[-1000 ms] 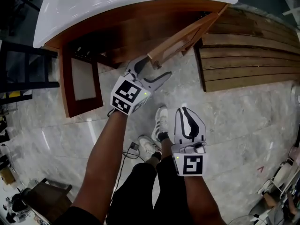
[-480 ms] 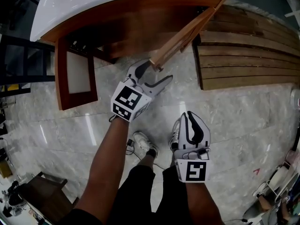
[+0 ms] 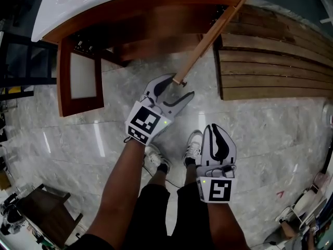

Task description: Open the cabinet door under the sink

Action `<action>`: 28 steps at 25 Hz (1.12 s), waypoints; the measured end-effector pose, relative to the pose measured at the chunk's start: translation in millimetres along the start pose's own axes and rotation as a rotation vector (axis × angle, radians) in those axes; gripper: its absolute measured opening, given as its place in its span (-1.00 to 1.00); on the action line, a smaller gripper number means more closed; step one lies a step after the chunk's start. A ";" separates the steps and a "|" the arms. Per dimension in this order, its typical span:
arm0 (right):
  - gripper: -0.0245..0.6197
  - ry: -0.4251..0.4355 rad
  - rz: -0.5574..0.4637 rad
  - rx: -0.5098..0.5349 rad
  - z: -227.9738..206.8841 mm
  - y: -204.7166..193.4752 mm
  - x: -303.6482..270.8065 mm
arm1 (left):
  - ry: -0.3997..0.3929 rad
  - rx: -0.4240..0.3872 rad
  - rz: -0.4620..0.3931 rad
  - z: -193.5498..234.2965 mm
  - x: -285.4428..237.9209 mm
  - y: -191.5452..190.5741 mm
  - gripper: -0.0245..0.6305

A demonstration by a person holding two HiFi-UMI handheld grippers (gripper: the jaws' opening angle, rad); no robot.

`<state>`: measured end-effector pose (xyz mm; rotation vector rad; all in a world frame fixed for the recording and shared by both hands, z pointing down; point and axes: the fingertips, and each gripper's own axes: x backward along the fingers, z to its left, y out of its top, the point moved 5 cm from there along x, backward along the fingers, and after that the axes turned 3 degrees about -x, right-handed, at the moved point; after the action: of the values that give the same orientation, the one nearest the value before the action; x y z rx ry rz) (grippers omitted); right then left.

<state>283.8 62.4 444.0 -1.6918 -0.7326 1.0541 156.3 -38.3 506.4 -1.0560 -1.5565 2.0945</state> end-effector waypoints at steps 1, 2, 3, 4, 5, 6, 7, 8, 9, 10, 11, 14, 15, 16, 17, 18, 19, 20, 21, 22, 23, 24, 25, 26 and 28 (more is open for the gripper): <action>-0.82 0.005 0.000 0.006 -2.8 -0.2 1.1 | -0.011 0.006 0.000 -6.0 -1.3 0.0 -0.05; -0.82 0.014 0.004 0.019 -5.7 -1.7 2.0 | -0.022 0.010 -0.002 -12.1 -3.3 0.0 -0.05; -0.82 0.024 0.011 0.035 -8.8 -4.0 2.7 | -0.031 0.011 -0.004 -18.0 -5.8 -0.1 -0.07; -0.79 0.031 0.018 0.046 -11.7 -6.2 2.8 | -0.036 0.011 -0.009 -23.1 -8.5 -0.2 -0.10; -0.73 0.035 0.024 0.051 -14.6 -7.7 2.6 | -0.035 0.014 -0.016 -27.1 -10.9 -0.2 -0.11; -0.64 0.036 0.027 0.051 -17.2 -8.7 2.6 | -0.031 0.018 -0.023 -30.0 -12.7 -0.1 -0.11; -0.62 0.035 0.030 0.048 -19.5 -9.2 3.0 | -0.026 0.024 -0.029 -32.2 -13.6 -0.2 -0.11; -0.62 0.032 0.031 0.041 -21.4 -9.3 3.4 | -0.022 0.029 -0.032 -34.1 -14.2 -0.3 -0.12; -0.62 0.025 0.029 0.026 -23.1 -8.6 3.1 | -0.022 0.033 -0.034 -35.9 -15.1 -0.5 -0.12; -0.62 0.017 0.026 0.010 -24.9 -7.7 2.2 | -0.028 0.036 -0.035 -38.3 -16.7 -0.5 -0.13; -0.62 0.013 0.027 0.003 -27.1 -7.6 1.5 | -0.037 0.035 -0.034 -41.3 -19.3 -0.3 -0.15; -0.62 0.029 0.038 0.041 -34.0 -11.4 2.6 | -0.062 0.027 -0.034 -51.6 -29.6 0.6 -0.21; -0.62 0.031 0.039 0.047 -35.6 -11.5 3.4 | -0.067 0.025 -0.035 -55.0 -32.9 0.8 -0.22; -0.62 0.032 0.039 0.048 -37.1 -11.2 4.6 | -0.071 0.021 -0.037 -58.7 -36.3 1.3 -0.22; -0.62 0.031 0.040 0.048 -38.9 -11.1 6.6 | -0.074 0.016 -0.039 -62.8 -40.3 2.3 -0.22; -0.62 0.029 0.042 0.049 -41.2 -11.4 9.9 | -0.077 0.011 -0.043 -67.0 -45.0 3.8 -0.22; -0.62 0.024 0.045 0.049 -43.8 -12.2 14.5 | -0.083 0.007 -0.048 -71.6 -50.4 5.7 -0.22; -0.62 0.018 0.051 0.046 -46.6 -13.9 19.9 | -0.092 0.003 -0.053 -76.5 -56.3 7.7 -0.22; -0.62 0.011 0.060 0.042 -49.2 -16.5 25.4 | -0.104 -0.002 -0.056 -81.8 -62.3 9.5 -0.22; -0.62 0.005 0.069 0.037 -51.2 -19.5 30.1 | -0.117 -0.007 -0.057 -87.1 -68.0 10.8 -0.22; -0.62 0.000 0.078 0.033 -52.8 -22.2 33.8 | -0.129 -0.011 -0.056 -92.2 -72.8 11.5 -0.22; -0.62 -0.004 0.084 0.031 -54.5 -24.1 36.5 | -0.137 -0.012 -0.056 -96.8 -76.6 11.7 -0.22; -0.63 -0.009 0.086 0.030 -56.5 -24.9 38.1 | -0.143 -0.011 -0.055 -100.8 -79.1 11.5 -0.22; -0.63 -0.014 0.084 0.030 -58.8 -24.6 38.8 | -0.145 -0.009 -0.055 -103.9 -80.5 11.0 -0.22; -0.64 -0.023 0.073 0.029 -63.4 -22.3 38.4 | -0.144 -0.004 -0.056 -107.4 -80.5 10.1 -0.22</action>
<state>357.8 76.0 462.4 -1.6946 -0.6715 1.1309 289.6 -20.5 512.6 -0.8695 -1.6365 2.1721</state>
